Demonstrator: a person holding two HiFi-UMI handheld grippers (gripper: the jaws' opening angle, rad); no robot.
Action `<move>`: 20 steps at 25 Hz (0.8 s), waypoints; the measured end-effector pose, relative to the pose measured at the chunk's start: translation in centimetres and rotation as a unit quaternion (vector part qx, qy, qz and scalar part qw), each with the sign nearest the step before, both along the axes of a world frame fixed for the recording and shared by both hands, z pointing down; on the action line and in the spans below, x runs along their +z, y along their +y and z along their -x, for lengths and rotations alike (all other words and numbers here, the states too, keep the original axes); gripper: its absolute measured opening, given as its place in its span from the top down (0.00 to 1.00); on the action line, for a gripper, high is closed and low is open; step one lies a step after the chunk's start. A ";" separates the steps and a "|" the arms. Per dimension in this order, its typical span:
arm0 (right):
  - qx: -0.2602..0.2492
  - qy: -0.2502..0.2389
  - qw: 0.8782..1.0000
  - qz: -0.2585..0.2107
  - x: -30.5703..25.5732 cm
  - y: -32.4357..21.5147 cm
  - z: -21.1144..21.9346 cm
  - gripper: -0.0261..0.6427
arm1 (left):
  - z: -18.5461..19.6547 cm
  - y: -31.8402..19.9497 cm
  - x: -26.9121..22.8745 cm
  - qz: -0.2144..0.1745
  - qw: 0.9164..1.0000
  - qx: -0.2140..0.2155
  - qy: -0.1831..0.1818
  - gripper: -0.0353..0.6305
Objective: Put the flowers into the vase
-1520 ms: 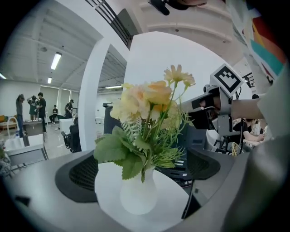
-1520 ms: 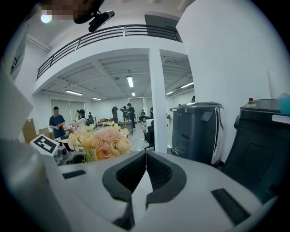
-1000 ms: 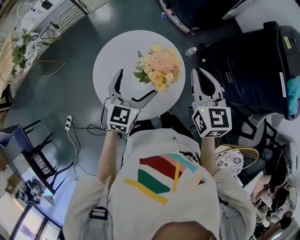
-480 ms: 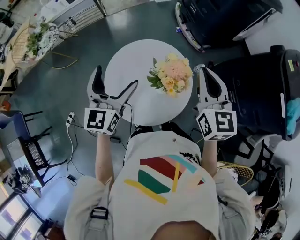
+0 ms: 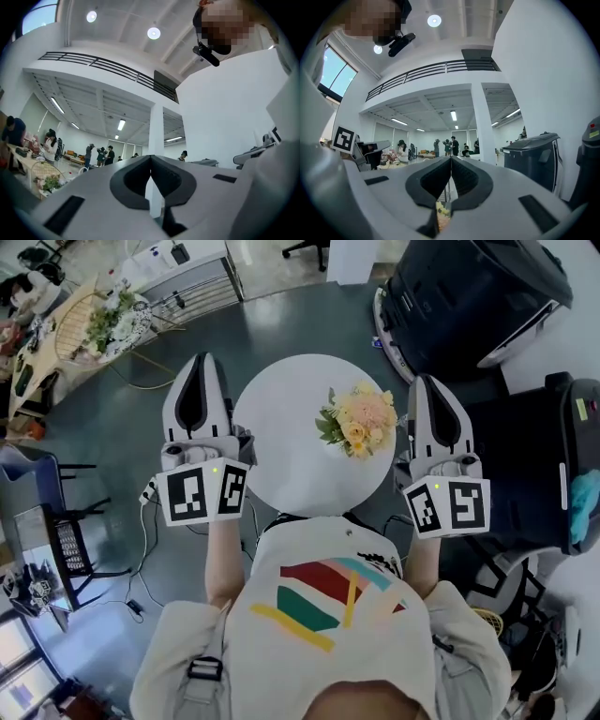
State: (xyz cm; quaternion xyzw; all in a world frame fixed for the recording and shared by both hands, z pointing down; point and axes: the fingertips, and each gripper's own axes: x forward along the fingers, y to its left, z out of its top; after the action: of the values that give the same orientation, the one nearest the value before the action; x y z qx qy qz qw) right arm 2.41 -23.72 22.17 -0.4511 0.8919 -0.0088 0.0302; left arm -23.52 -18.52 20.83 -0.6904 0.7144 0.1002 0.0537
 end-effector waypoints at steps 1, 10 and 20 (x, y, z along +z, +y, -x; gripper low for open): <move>0.001 -0.010 1.000 -0.003 -0.6 0.1 0.2 0.94 | 0.0 0.1 -0.9 -0.002 1.000 -0.010 0.001 0.93; -0.025 -0.031 0.999 -0.008 -1.6 1.4 1.8 0.94 | -4.2 0.1 -2.1 0.030 0.999 0.006 -0.037 0.93; -0.042 0.017 0.999 -0.014 -0.7 1.7 2.4 0.94 | -5.1 0.5 -3.2 0.008 0.999 0.018 -0.029 0.93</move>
State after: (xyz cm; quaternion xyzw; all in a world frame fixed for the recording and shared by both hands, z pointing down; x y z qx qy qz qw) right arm -0.01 -22.04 21.43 -0.4128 0.9105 0.0102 0.0207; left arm -18.44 -18.05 17.62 -0.7063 0.7007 0.0748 0.0672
